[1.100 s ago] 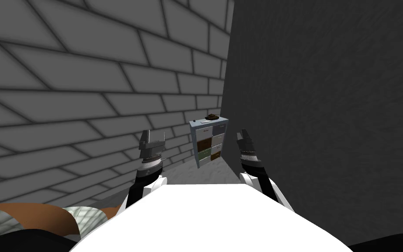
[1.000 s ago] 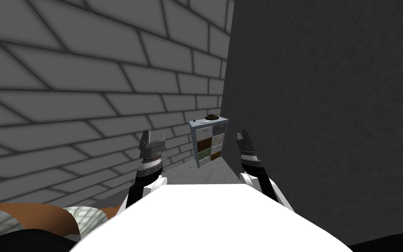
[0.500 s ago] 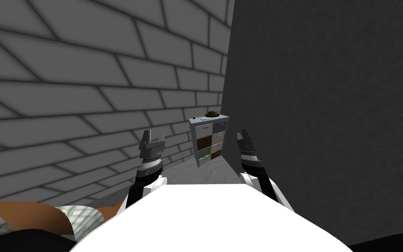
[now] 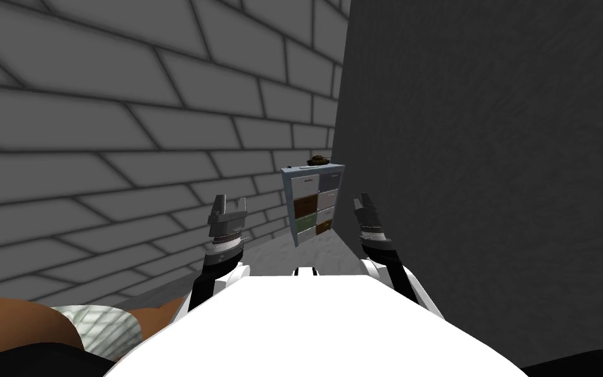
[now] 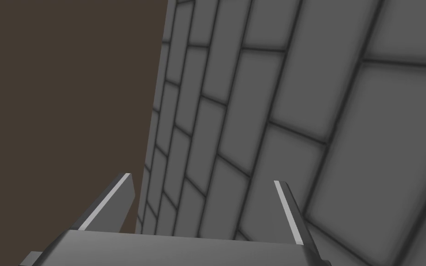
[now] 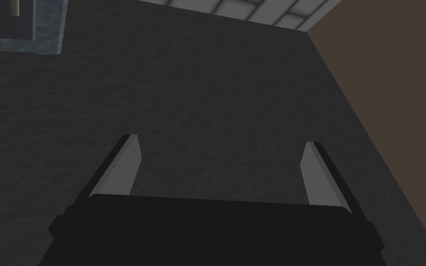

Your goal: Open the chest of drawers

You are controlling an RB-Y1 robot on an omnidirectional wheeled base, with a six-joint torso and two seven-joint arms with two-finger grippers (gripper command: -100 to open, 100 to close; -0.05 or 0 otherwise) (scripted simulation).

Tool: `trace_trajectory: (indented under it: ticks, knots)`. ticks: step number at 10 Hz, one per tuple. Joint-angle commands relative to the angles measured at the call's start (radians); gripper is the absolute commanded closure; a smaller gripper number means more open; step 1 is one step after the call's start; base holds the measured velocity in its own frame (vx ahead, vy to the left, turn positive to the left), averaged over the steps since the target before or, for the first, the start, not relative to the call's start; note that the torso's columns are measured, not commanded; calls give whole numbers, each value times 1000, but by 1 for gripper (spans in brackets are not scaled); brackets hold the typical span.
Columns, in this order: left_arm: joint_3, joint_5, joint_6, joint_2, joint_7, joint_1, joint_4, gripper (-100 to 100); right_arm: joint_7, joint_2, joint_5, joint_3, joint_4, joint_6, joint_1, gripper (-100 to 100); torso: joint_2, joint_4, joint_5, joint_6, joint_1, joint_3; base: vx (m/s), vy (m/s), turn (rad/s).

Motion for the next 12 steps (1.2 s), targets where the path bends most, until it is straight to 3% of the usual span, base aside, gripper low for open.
trace_trajectory:
  ticks: [1,6,12]
  knots:
    - [0,0,0,0,0,0,0,0,43,-57,36,-14,0,2,-2,-100,9,10,0,0,1,-20,43,40,-3]
    - [0,0,0,0,0,0,0,0,162,-124,142,-51,1,11,-4,-100,14,14,0,0,0,-24,60,58,-2]
    - [0,0,0,0,0,0,0,0,317,-164,279,-99,-8,20,-6,-100,14,14,-1,0,-4,-24,68,68,-2]
